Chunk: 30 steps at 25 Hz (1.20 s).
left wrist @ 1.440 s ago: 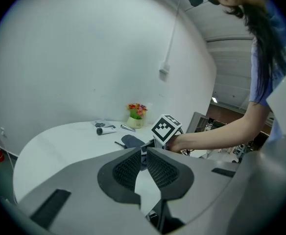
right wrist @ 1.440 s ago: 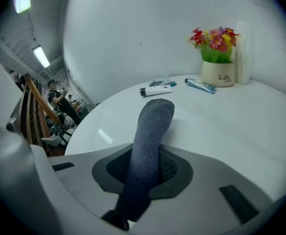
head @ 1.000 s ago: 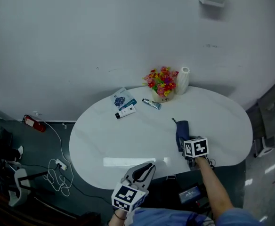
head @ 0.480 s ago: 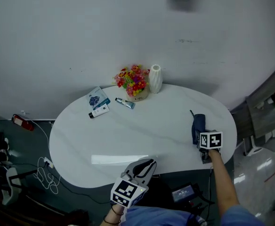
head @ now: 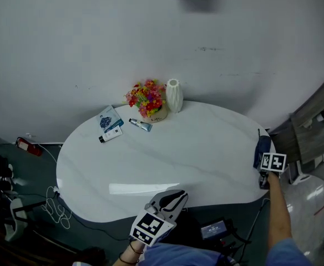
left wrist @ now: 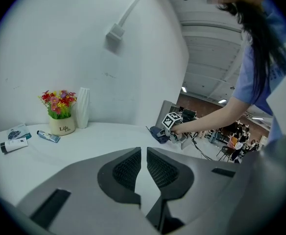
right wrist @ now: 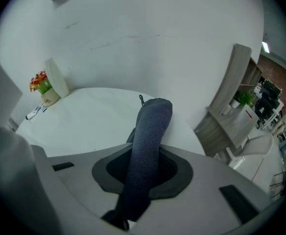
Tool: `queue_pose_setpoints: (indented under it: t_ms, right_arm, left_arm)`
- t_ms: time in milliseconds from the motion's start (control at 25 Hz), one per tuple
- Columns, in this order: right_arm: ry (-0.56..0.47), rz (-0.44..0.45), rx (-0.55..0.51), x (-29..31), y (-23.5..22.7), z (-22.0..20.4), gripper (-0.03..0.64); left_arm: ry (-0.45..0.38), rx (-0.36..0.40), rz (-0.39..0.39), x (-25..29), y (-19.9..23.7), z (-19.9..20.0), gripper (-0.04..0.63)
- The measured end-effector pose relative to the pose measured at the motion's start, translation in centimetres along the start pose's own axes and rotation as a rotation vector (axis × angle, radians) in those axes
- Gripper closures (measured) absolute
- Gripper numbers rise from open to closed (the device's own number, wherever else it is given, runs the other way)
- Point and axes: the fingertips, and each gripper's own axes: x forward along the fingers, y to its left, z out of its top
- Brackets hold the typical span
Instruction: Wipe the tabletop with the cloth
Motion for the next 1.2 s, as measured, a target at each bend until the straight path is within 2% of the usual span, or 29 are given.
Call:
queue_pose_setpoints:
  t_ms: [280, 440, 560, 720, 880, 1200]
  right_arm:
    - [-0.007, -0.095, 0.128, -0.4, -6.8, -0.4, 0.54]
    - [-0.042, -0.094, 0.158, -1.4, -7.0, -0.1, 0.539]
    - [-0.089, -0.053, 0.167, -2.9, -5.0, 0.6, 0.539]
    - [-0.122, 0.005, 0.124, -4.8, 0.2, 0.7, 0.54]
    - [-0.154, 0.117, 0.073, -7.0, 7.8, 0.2, 0.539]
    - [-0.162, 0.384, -0.153, -10.7, 29.1, -1.6, 0.539]
  left_arm:
    - [0.026, 0.003, 0.014, -0.2, 0.6, -0.4, 0.565]
    - [0.021, -0.002, 0.023, -0.3, 1.1, -0.2, 0.565]
    - [0.012, -0.003, 0.034, -0.7, 1.7, -0.2, 0.565]
    - [0.002, -0.005, 0.063, -1.9, 2.8, -0.3, 0.565]
    - [-0.024, -0.025, 0.097, -3.9, 4.0, -0.7, 0.565]
    - [-0.071, -0.078, 0.194, -11.6, 7.5, -2.9, 0.565]
